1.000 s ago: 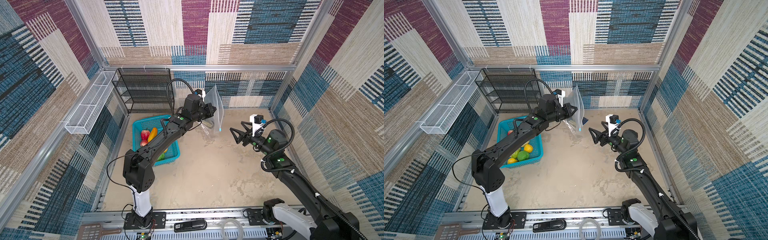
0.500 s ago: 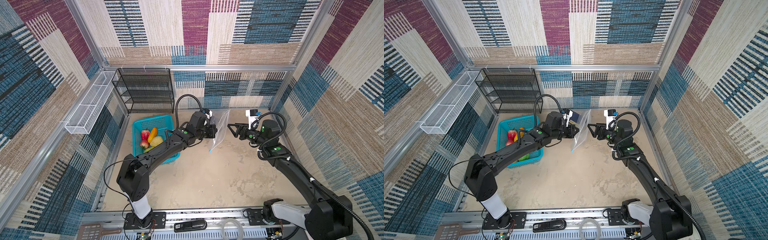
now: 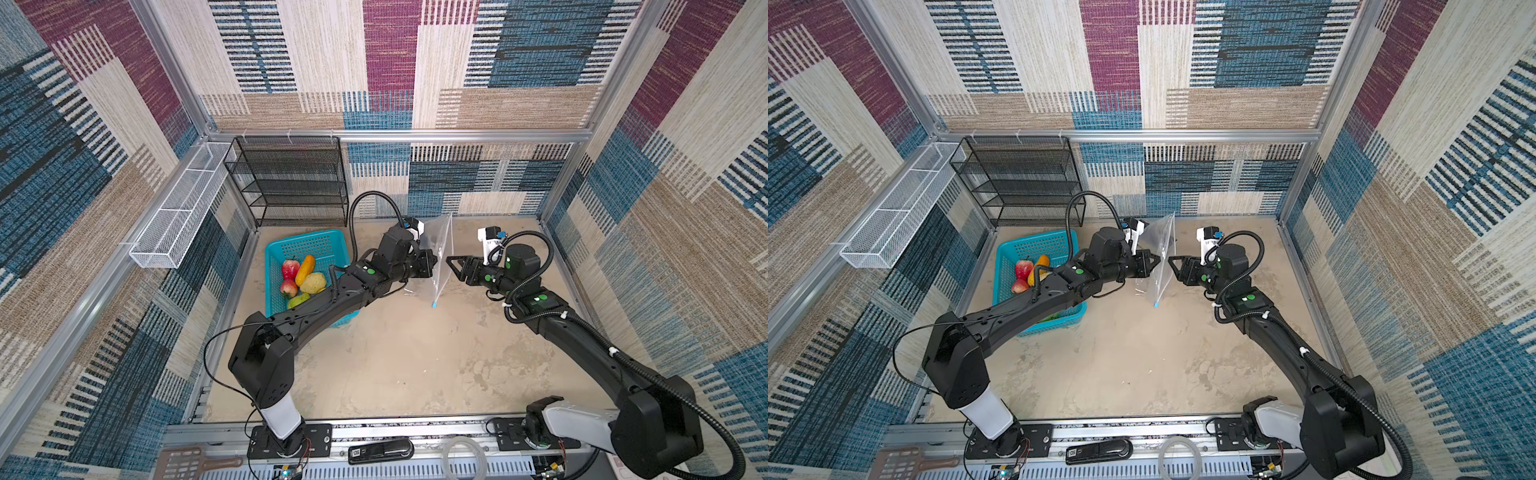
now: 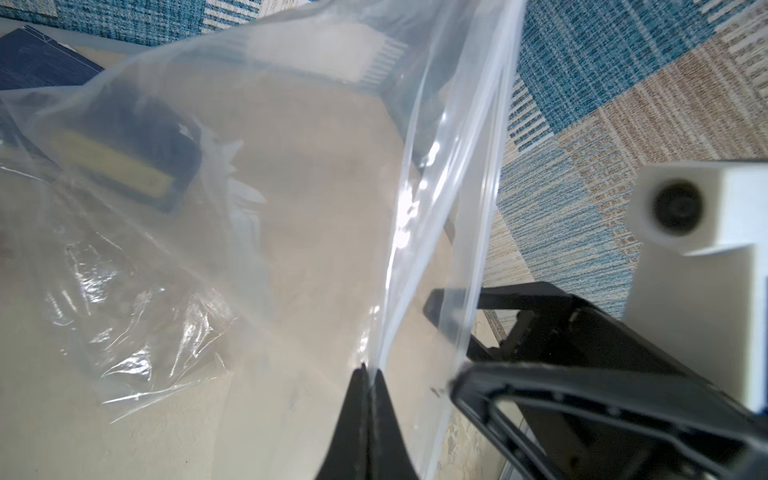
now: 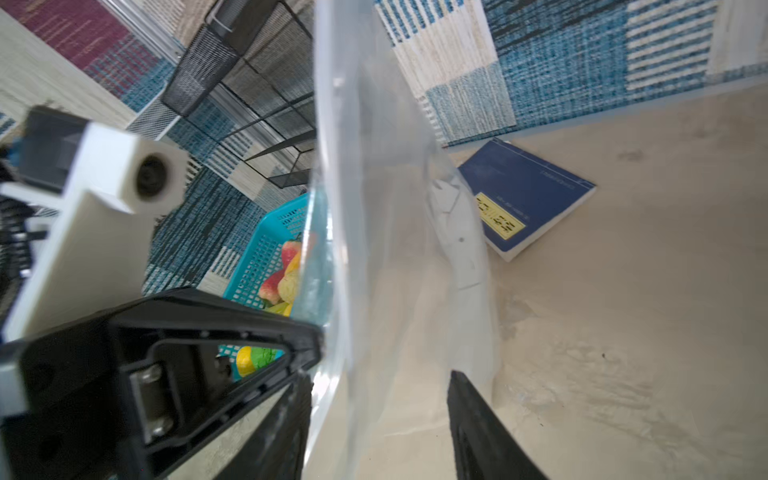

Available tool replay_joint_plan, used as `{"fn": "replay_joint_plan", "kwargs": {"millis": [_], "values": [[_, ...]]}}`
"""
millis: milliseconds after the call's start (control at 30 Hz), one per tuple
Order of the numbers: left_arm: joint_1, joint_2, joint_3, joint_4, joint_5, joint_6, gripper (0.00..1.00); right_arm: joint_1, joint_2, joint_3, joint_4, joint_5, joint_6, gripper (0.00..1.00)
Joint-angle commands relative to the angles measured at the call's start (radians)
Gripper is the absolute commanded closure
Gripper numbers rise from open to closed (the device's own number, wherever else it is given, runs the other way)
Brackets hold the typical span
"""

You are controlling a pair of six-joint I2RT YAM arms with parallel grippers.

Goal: Place the food in the zip-top bag and seal the zipper

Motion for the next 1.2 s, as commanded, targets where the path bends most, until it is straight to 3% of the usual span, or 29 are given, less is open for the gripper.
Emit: {"fn": "replay_joint_plan", "kwargs": {"millis": [0, 233, 367, 533, 733, 933, 967, 1067, 1100, 1167], "values": [[-0.001, -0.016, -0.01, 0.053, -0.023, -0.016, 1.0, 0.004, 0.016, 0.005, -0.003, 0.076, 0.007, 0.57], [-0.003, -0.022, -0.025, 0.058, -0.011, -0.026, 1.0, 0.004, 0.025, 0.012, -0.008, 0.122, -0.026, 1.0], [-0.003, -0.013, -0.013, 0.057, 0.01, -0.009, 1.0, 0.004, -0.028, 0.041, -0.083, 0.278, -0.096, 1.0], [-0.013, 0.051, 0.084, 0.065, 0.189, -0.026, 1.0, 0.004, -0.129, 0.096, -0.173, 0.432, -0.2, 1.0], [-0.008, 0.08, -0.009, 0.303, 0.286, -0.161, 1.0, 0.004, -0.217, 0.081, -0.161, 0.28, -0.242, 1.0], [0.019, 0.065, -0.13, 0.292, 0.251, -0.185, 1.0, 0.004, -0.162, 0.011, -0.095, 0.154, -0.172, 1.0], [0.028, 0.056, -0.151, 0.275, 0.246, -0.186, 0.92, 0.004, -0.142, 0.001, -0.081, 0.13, -0.159, 1.0], [0.047, 0.001, -0.214, 0.218, 0.211, -0.174, 0.5, 0.004, -0.096, -0.019, -0.047, 0.088, -0.133, 1.0], [0.048, -0.026, -0.231, 0.192, 0.188, -0.155, 0.42, 0.004, -0.084, -0.024, -0.037, 0.077, -0.124, 1.0], [0.048, -0.069, -0.248, 0.142, 0.138, -0.112, 0.36, 0.004, -0.067, -0.03, -0.017, 0.058, -0.114, 1.0]]}}
